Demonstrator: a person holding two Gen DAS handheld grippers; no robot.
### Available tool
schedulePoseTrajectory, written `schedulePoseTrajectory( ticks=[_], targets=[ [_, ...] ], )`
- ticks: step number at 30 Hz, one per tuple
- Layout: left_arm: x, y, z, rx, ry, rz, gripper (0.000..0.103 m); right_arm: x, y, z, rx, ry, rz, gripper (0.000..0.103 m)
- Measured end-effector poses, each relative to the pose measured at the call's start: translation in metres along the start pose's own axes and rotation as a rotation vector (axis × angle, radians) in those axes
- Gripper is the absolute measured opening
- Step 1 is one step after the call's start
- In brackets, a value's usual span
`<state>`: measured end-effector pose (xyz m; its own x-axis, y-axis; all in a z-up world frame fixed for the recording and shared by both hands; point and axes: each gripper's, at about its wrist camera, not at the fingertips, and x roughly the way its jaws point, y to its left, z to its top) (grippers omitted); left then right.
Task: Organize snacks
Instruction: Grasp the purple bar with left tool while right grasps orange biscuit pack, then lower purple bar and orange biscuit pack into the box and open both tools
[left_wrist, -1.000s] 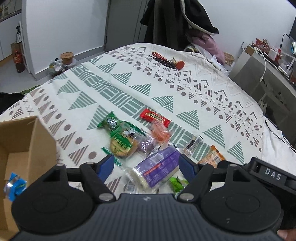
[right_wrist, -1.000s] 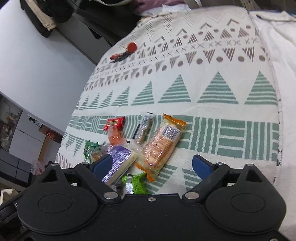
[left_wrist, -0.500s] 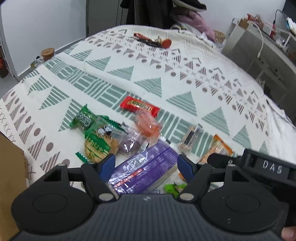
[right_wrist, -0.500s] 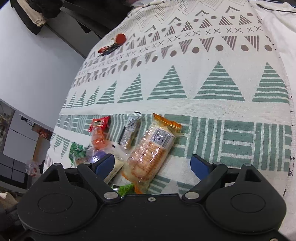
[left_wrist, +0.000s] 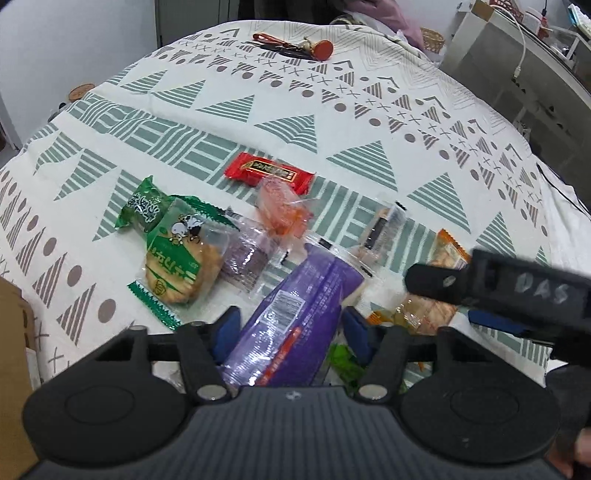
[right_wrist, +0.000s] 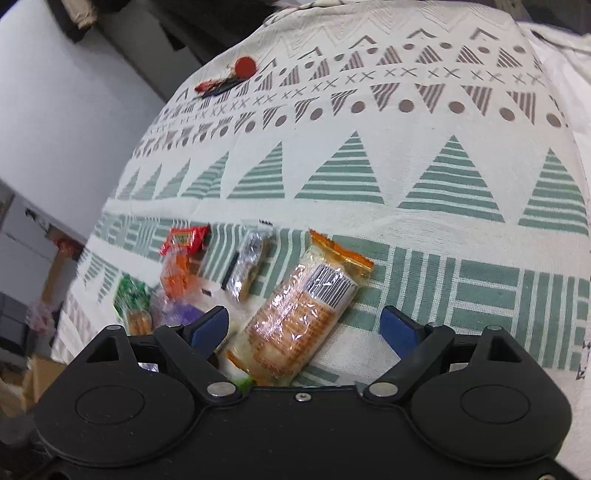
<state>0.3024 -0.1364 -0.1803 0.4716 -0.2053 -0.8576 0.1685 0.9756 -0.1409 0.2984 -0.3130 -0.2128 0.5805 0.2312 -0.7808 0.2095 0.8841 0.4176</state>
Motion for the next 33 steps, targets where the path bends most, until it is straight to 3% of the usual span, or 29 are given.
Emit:
schedulePoseTrajectory(
  ticks=[2,7,10,15,23,33],
  targets=[
    [-0.002,0.001,0.000,-0.018,-0.002,-0.016,0.041,0.000,0.004,-0.002,-0.033,-0.002,-0.020,0.088],
    [-0.014,0.002,-0.002,-0.035,-0.019,-0.027,0.032,0.000,0.007,-0.003,-0.081,-0.003,-0.050,0.074],
    [-0.024,0.007,-0.004,-0.074,-0.031,-0.042,0.031,0.000,0.010,-0.005,-0.119,0.004,-0.050,0.049],
    [-0.046,0.013,-0.006,-0.103,-0.065,-0.045,0.031,-0.003,0.014,-0.008,-0.130,0.044,0.033,0.024],
    [-0.084,0.026,-0.012,-0.144,-0.123,-0.019,0.031,-0.026,0.022,-0.013,-0.137,-0.003,0.152,0.024],
    [-0.135,0.054,-0.022,-0.200,-0.185,0.028,0.031,-0.051,0.041,-0.026,-0.196,-0.025,0.235,0.024]
  ],
)
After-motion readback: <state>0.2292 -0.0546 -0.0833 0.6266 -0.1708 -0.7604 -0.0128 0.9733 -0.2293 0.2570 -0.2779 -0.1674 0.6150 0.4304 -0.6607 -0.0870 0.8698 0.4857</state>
